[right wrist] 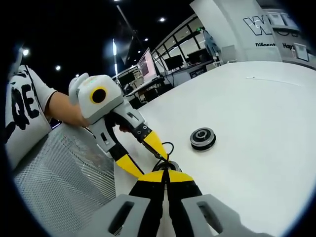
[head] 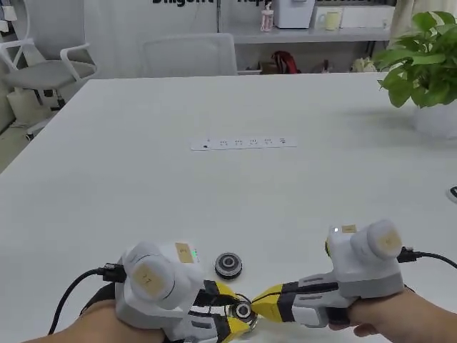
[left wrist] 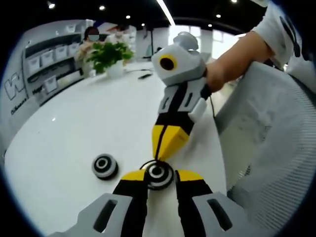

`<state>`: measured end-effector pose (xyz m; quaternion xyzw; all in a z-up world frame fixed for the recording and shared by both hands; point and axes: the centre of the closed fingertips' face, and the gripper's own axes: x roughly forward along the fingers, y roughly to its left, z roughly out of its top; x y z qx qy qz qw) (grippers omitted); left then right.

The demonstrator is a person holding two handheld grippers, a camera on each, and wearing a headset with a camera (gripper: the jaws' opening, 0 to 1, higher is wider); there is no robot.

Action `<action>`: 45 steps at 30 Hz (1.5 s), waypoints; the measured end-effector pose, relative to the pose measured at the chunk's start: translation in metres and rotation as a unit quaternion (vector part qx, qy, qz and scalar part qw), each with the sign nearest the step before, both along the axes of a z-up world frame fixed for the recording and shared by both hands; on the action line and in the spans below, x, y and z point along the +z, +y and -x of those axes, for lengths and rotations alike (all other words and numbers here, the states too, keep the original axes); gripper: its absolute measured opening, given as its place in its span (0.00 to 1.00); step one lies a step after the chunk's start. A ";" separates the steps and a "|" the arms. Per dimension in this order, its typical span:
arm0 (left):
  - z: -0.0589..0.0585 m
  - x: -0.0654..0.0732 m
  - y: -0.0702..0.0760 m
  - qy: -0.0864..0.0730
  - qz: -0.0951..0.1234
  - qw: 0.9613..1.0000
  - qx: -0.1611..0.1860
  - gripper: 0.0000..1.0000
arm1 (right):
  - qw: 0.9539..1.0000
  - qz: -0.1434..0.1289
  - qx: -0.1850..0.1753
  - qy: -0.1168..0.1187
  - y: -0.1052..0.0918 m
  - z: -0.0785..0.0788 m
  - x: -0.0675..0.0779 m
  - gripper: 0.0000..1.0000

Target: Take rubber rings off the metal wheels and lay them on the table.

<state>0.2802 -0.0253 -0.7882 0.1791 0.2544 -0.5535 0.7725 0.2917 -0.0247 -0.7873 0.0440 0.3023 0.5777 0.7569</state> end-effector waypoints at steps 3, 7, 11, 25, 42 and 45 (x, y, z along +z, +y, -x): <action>0.002 0.005 0.001 0.005 0.009 1.000 -0.001 0.25 | 1.000 -0.001 -0.001 0.000 0.000 0.000 0.001 0.00; 0.003 0.013 0.003 0.006 0.021 1.000 0.003 0.28 | 1.000 -0.004 -0.001 0.000 0.000 -0.001 0.002 0.00; 0.003 0.020 0.008 0.007 0.030 0.999 0.009 0.33 | 1.000 -0.006 -0.001 0.000 0.000 -0.001 0.004 0.00; 0.002 0.036 0.035 0.010 0.048 0.998 0.038 0.48 | 1.000 -0.016 0.002 -0.002 0.003 -0.002 0.016 0.00; -0.002 0.040 0.068 0.004 0.050 0.996 0.077 0.60 | 0.999 -0.018 0.028 -0.012 0.031 -0.009 0.029 0.00; -0.003 0.041 0.073 0.003 0.051 0.995 0.086 0.61 | 0.999 -0.012 0.029 -0.011 0.033 -0.011 0.025 0.00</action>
